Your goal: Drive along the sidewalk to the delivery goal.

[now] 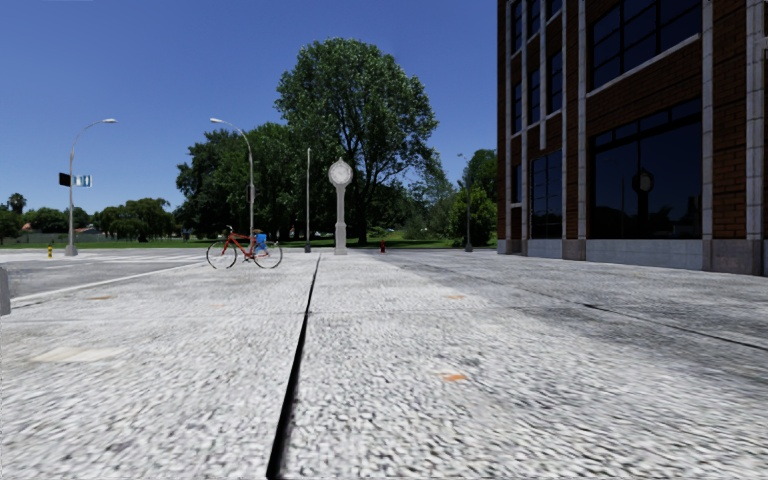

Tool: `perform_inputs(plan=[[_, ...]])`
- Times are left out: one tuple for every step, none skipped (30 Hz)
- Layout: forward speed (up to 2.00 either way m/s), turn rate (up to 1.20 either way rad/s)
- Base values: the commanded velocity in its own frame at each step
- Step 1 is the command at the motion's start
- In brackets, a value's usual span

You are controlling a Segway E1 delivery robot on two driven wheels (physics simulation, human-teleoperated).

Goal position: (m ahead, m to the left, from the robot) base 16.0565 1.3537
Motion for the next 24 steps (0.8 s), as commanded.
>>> perform_inputs(plan=[[2.0,0.0],[2.0,0.0],[2.0,0.0],[2.0,0.0],[2.0,0.0],[2.0,0.0],[2.0,0.0],[2.0,0.0],[2.0,0.0],[2.0,0.0],[2.0,0.0],[2.0,0.0],[2.0,0.0],[2.0,0.0],[2.0,0.0],[2.0,0.0],[2.0,0.0],[2.0,0.0],[2.0,0.0],[2.0,0.0],[2.0,0.0],[2.0,0.0],[2.0,0.0],[2.0,0.0]])
